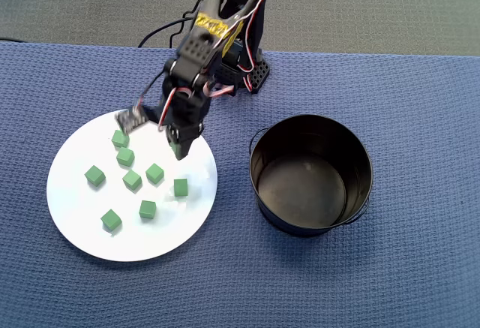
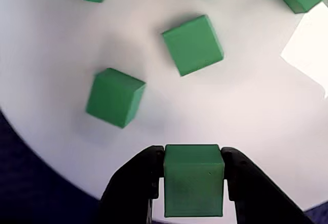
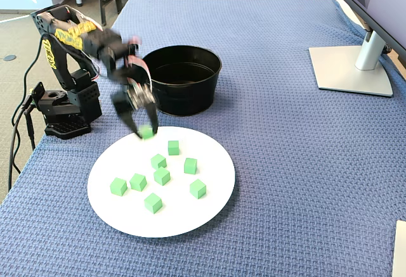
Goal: Pick up the green cubes from the white plate and place them in the black recipient
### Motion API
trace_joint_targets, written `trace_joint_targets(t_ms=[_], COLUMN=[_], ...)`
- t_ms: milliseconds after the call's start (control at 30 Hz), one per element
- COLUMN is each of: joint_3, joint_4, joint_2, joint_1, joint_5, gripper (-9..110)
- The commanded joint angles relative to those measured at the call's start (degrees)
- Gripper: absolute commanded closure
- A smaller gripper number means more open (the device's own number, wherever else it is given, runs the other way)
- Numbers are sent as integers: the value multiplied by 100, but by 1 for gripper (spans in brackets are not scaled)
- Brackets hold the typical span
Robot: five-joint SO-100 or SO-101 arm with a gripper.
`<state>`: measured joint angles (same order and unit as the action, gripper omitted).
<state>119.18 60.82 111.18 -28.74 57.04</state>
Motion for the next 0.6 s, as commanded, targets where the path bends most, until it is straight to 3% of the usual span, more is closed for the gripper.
trace_joint_targets(t_ms=[0, 267, 433, 567], joint_3=[-1538, -4140, -5001, -4702], joint_4=[1731, 3437, 3498, 3032], joint_2=[949, 1222, 141, -598], joint_1=[475, 1995, 3419, 4315], joint_5=[-1406, -3094, -4192, -4685], gripper=[101, 102, 102, 102])
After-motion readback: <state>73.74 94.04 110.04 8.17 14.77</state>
